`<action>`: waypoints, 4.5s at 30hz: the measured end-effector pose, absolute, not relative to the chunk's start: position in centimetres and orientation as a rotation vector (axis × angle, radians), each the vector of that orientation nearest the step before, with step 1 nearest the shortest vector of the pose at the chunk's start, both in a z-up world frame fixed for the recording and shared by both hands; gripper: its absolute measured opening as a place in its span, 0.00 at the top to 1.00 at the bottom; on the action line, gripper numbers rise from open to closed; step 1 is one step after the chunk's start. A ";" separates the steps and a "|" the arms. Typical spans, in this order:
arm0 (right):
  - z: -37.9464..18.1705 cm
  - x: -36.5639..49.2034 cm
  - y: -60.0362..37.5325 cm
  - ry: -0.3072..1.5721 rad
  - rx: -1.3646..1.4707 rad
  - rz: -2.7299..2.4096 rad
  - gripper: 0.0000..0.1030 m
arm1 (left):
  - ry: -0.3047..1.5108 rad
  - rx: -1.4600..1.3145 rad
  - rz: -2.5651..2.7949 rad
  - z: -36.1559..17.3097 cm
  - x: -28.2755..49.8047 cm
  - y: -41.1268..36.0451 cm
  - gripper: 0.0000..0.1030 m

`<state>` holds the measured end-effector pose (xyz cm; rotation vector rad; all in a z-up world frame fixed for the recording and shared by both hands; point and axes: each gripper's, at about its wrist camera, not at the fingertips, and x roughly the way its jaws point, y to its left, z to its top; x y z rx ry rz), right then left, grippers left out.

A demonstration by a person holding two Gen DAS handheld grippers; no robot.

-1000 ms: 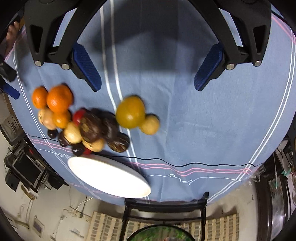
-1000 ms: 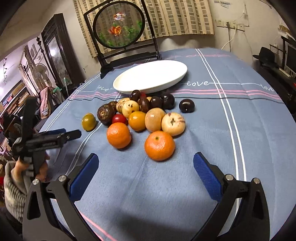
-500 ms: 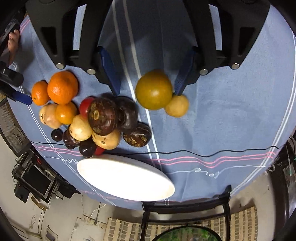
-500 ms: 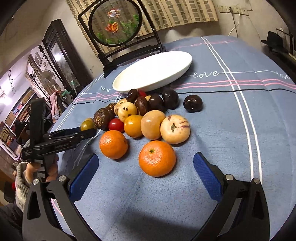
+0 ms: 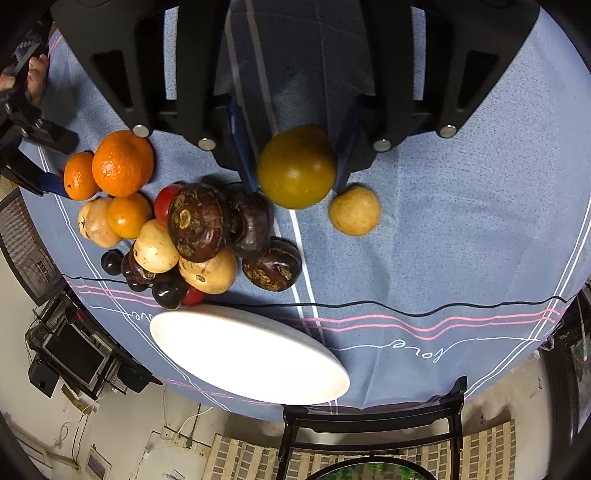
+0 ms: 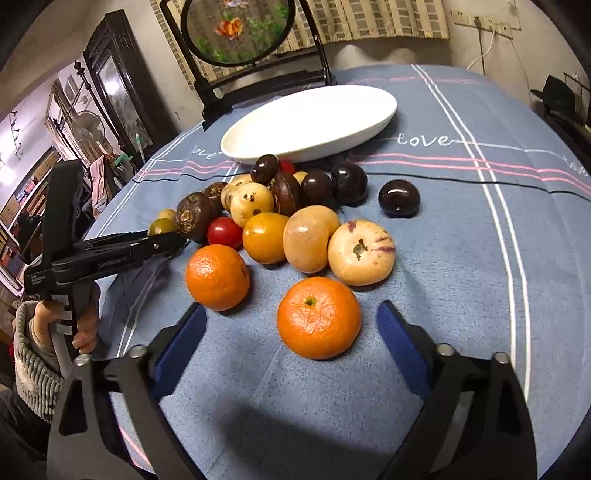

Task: Organize fruits
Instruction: 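Grasp the olive-green round fruit with left tool while right tool grasps a tangerine, then carry both fruits onto the white plate and open both tools, then grasp the small tan round fruit with the left tool, then grasp a dark maroon round fruit with the right tool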

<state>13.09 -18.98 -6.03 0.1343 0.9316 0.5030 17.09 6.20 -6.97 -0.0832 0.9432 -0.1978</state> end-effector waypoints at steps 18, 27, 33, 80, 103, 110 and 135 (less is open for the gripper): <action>-6.9 14.1 -20.2 0.974 0.200 0.497 0.56 | 0.887 -0.109 -0.242 -6.3 16.1 6.3 0.62; -6.2 12.5 -20.3 0.942 0.198 0.508 0.57 | 0.840 -0.111 -0.221 -5.2 15.0 6.9 0.62; -2.4 13.3 -21.9 0.871 0.257 0.541 0.57 | 0.815 -0.081 -0.214 -2.1 17.0 6.3 0.62; -1.8 20.6 -27.6 0.710 0.505 0.397 0.08 | 0.830 -0.062 -0.033 -5.3 18.1 9.9 0.20; -2.3 20.9 -26.6 0.764 0.452 0.394 0.08 | 0.924 0.028 -0.137 -7.1 18.8 7.4 0.66; -2.9 21.2 -26.3 0.804 0.424 0.384 0.08 | 0.919 0.009 -0.139 -7.1 18.8 7.7 0.73; -6.2 22.2 -21.1 0.888 -0.067 0.386 0.65 | 0.925 0.026 -0.133 -7.2 18.8 7.4 0.73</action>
